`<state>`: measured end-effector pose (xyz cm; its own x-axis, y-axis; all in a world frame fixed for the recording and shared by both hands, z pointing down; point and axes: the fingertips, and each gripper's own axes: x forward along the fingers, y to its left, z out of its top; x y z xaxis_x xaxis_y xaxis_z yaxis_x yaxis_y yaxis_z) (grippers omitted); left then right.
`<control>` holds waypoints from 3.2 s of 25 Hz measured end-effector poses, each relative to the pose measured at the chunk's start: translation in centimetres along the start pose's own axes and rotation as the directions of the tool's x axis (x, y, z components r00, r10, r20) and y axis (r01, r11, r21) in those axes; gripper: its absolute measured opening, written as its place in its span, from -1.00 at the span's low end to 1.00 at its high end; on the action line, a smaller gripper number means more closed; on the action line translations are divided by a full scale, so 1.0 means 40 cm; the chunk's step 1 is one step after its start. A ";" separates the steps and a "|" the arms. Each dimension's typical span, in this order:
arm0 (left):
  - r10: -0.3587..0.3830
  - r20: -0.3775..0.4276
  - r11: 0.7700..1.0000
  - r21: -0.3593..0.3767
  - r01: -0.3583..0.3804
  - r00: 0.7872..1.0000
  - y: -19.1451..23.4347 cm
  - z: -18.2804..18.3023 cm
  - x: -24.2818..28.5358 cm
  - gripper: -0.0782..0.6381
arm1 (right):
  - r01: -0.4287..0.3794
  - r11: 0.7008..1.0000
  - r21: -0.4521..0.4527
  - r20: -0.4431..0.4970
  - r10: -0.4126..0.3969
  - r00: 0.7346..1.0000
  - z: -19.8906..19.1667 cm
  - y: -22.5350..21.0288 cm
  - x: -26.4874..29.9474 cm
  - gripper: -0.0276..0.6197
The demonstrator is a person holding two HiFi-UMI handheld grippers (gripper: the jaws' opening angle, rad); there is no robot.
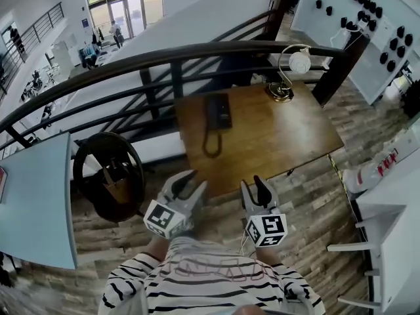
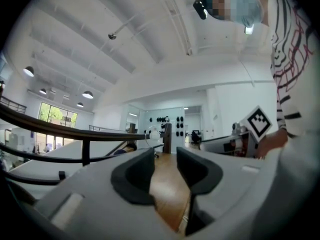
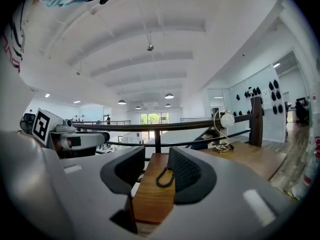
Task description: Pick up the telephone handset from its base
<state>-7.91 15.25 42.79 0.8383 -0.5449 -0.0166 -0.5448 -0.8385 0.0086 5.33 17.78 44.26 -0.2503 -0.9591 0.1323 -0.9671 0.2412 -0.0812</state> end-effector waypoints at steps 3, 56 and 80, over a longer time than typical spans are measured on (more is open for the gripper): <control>-0.029 -0.007 0.999 -0.022 0.029 1.000 0.095 0.001 0.042 -0.37 | 0.027 1.000 0.010 -0.006 -0.027 1.000 0.012 -0.002 0.091 -0.40; 0.080 -0.191 0.946 -0.293 -0.135 0.978 0.749 -0.329 0.681 -0.29 | -0.158 0.987 0.005 -0.200 0.155 0.967 -0.049 -0.379 0.842 -0.40; 0.066 -0.357 0.846 -0.475 -0.242 0.932 0.901 -0.601 0.934 -0.25 | -0.324 0.946 0.010 -0.294 0.313 0.903 -0.180 -0.531 1.019 -0.42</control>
<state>4.21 -35.38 66.51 0.7518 -0.5637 0.3422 -0.6550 -0.5788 0.4857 15.33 -25.38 58.48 -0.5420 -0.7475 0.3841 -0.8332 0.5376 -0.1295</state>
